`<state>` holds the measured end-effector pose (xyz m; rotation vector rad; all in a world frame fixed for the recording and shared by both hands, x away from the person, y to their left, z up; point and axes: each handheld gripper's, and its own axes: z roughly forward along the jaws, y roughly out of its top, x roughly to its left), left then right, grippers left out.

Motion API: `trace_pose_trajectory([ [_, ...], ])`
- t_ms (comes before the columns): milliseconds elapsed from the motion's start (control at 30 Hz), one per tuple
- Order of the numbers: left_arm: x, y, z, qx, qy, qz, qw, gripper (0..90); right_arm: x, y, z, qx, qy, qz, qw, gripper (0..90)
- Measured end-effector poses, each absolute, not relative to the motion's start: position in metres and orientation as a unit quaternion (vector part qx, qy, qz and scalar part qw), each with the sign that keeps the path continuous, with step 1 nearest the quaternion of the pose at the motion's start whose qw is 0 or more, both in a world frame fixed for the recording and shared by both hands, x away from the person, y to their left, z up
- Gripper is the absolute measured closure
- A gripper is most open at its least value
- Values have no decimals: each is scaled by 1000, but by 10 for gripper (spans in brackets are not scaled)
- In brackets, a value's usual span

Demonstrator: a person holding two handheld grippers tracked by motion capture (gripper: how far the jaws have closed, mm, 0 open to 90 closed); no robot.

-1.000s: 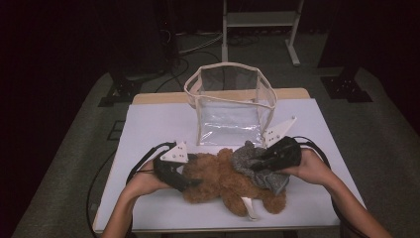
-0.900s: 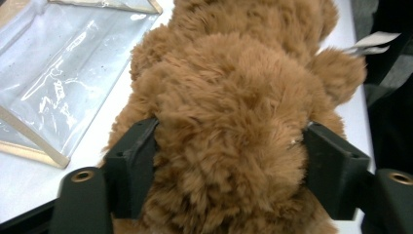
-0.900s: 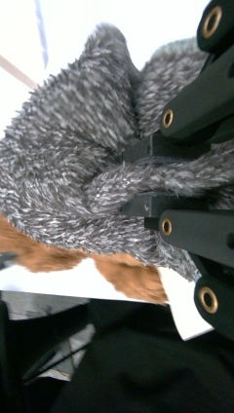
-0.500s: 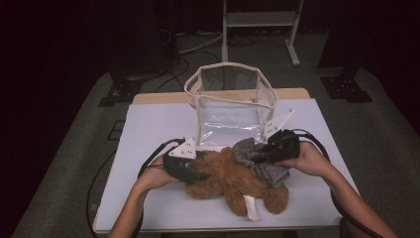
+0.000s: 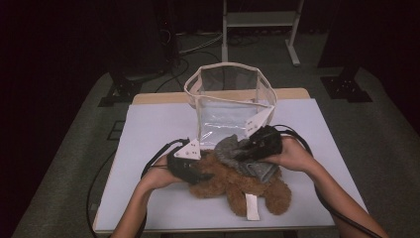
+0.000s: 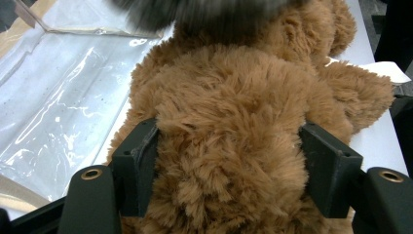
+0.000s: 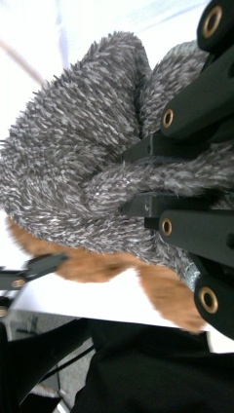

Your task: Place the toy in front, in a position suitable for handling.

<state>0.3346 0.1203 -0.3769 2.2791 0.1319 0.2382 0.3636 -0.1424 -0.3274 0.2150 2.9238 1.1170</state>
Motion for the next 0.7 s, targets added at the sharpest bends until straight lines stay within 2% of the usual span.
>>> trace_pose_trajectory([
  [33,334,121,-377,906,52,94,410,293,365,-126,-332,56,934,352,-4,786],
  [100,332,125,-376,905,54,92,412,274,365,-121,-335,55,937,346,-7,786],
  [233,330,135,-371,903,64,94,414,229,367,-131,-337,61,934,352,-13,785],
  [267,329,140,-369,903,75,98,412,193,367,-143,-335,73,932,355,-15,785],
  [367,328,145,-370,901,84,93,415,195,366,-156,-333,84,931,356,-14,785],
  [433,329,143,-375,905,87,79,409,239,364,-162,-329,90,931,355,-11,785],
  [700,329,135,-377,911,73,82,397,261,361,-126,-330,43,942,333,-13,784],
])
